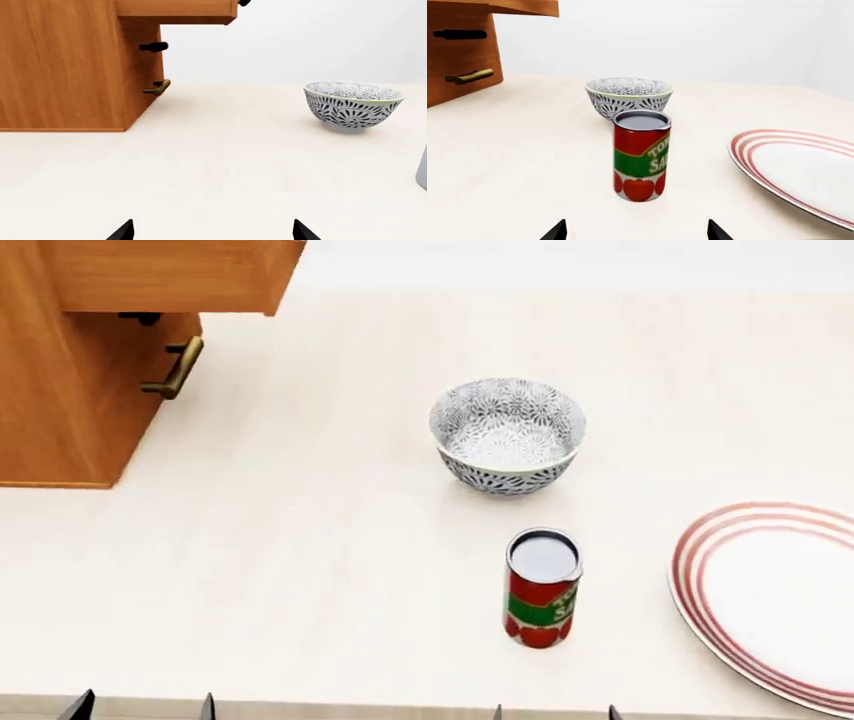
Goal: Put the bowl on top of the cabinet.
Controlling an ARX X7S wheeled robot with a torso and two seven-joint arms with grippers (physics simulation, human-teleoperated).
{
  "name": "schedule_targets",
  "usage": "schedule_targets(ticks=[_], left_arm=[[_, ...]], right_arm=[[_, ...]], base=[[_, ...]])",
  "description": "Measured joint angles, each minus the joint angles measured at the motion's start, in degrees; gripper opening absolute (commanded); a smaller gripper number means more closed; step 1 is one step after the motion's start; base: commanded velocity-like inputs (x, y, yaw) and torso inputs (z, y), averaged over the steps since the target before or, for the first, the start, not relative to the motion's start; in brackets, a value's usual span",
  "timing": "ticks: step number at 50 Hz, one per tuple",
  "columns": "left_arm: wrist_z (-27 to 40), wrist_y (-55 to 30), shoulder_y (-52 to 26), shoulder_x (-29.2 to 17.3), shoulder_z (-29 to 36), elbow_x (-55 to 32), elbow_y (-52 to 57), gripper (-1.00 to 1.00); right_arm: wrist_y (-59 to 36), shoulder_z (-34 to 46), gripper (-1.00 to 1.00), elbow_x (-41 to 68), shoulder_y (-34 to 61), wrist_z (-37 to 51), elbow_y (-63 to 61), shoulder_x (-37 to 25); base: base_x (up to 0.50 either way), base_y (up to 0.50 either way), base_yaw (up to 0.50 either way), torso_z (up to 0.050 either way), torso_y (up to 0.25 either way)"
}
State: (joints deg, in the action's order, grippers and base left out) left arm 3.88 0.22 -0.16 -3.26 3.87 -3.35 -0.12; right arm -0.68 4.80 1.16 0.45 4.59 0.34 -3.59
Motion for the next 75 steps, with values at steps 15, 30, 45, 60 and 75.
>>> schedule_targets(ticks=[15,30,45,60,75], left_arm=[[1.2,0.1,-0.2,-1.2,1.5,-1.1,-0.2,1.0],[2.2,0.3,-0.3,-2.3,2.8,-2.0,-0.4,1.0],[3.1,0.3,-0.4,-3.1,3.8,-2.8,-0.3,1.0],[3.9,0.4,-0.5,-3.9,4.6,-3.5,-0.4,1.0],[4.9,-0.4,-1.0,-4.6,5.6,-3.4,-0.4,1.0]], right_arm=[[0.2,1.5,1.0,0.7,0.2,1.3,0.5,-1.1],[0.3,2.8,1.0,1.5,0.4,2.5,0.6,-2.1],[-1.1,3.7,1.0,2.3,0.4,3.6,-0.9,-3.0],[0.2,4.2,1.0,3.5,0.4,4.5,0.0,-3.3],[-1.6,5.0,1.0,3.8,1.1,5.6,0.1,-4.0]], base=[[0.0,0.5,0.0,0.0,0.0],[0.0,0.5,0.0,0.0,0.0],[0.0,0.5,0.0,0.0,0.0],[0.0,0.22,0.0,0.0,0.0],[0.0,0.0,0.0,0.0,0.0]])
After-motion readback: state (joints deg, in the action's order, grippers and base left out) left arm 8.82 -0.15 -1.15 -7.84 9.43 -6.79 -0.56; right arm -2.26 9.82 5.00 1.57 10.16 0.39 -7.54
